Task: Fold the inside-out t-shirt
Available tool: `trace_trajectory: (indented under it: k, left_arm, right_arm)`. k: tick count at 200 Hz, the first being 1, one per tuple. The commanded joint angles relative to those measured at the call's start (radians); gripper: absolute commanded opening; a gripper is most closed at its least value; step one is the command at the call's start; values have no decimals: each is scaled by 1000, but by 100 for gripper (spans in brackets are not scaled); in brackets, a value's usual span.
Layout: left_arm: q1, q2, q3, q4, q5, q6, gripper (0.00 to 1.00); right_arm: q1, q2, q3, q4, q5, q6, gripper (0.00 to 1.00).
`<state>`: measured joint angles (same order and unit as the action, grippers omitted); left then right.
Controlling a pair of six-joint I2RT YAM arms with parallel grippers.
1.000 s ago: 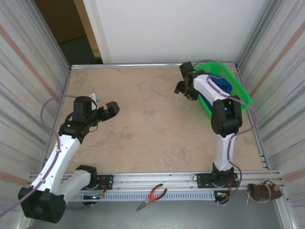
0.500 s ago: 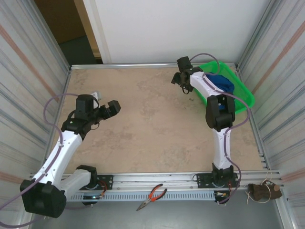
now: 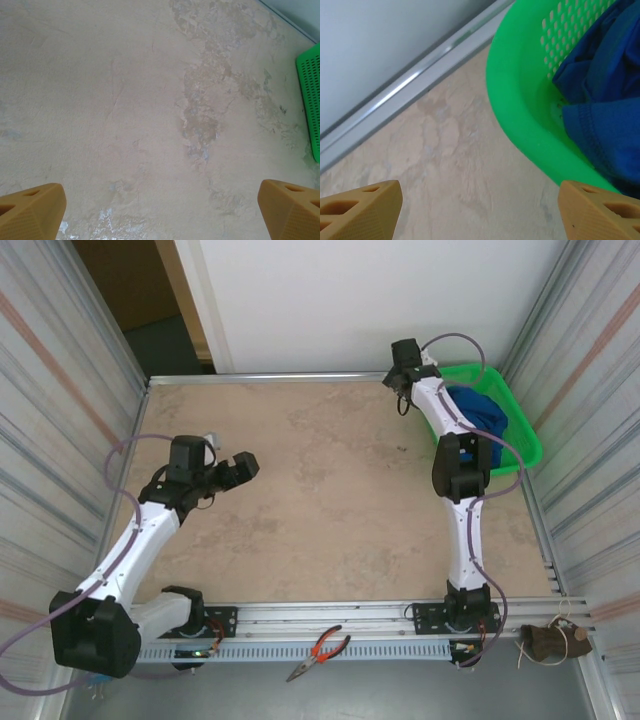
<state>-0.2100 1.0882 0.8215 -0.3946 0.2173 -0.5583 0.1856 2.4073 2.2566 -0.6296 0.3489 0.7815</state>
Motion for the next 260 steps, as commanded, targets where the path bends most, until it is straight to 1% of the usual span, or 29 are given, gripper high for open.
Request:
trace_trajectory:
  k: [1, 26, 45, 59, 75, 90, 104, 118, 131, 153, 158, 167, 188, 201, 229, 260]
  left_arm:
    - [-8, -5, 14, -7, 2, -5, 99]
    - [-14, -11, 11, -6, -7, -18, 99]
    - [-31, -13, 11, -7, -22, -25, 99]
    - [-45, -14, 15, -9, -34, -23, 99]
    - [-55, -12, 27, -16, -43, -20, 99]
    - [-61, -11, 42, -29, -48, -12, 99]
    - [-66, -12, 53, -33, -49, -8, 99]
    - [-72, -14, 59, -30, -51, -8, 99]
    - [-80, -15, 59, -23, -52, -8, 99]
    - [-90, -8, 50, 1, -47, -17, 99]
    - [-91, -6, 47, 7, -43, -19, 99]
    - [-96, 2, 44, 18, -36, -22, 99]
    - [-107, 30, 47, 36, -21, -22, 99]
    - [-113, 51, 54, 44, -14, -20, 99]
    - [-120, 89, 65, 62, 5, -23, 99]
    - [-121, 108, 76, 68, 12, -21, 99]
  right_arm:
    - [-32, 49, 68, -43, 63, 32, 81]
    - [-55, 59, 101, -40, 57, 10, 81]
    - [-69, 58, 125, -40, 7, -8, 80]
    - [-74, 36, 136, -40, -96, -12, 79]
    - [-66, -27, 134, -19, -217, -16, 79]
    - [-61, -113, 104, 13, -274, -39, 80]
    - [-73, -189, 75, 18, -277, -57, 80]
    - [-112, -247, 48, -15, -261, -65, 82]
    - [-168, -284, 14, -63, -239, -60, 84]
    - [-277, -316, -56, -173, -167, -31, 88]
    - [-300, -316, -67, -201, -145, -24, 92]
    - [-341, -311, -90, -234, -133, -21, 97]
    - [-425, -272, -140, -262, -207, -3, 100]
    - [-455, -236, -153, -264, -266, 4, 99]
    - [-464, -133, -121, -258, -341, -2, 100]
    - [-450, -21, -38, -281, -392, 2, 96]
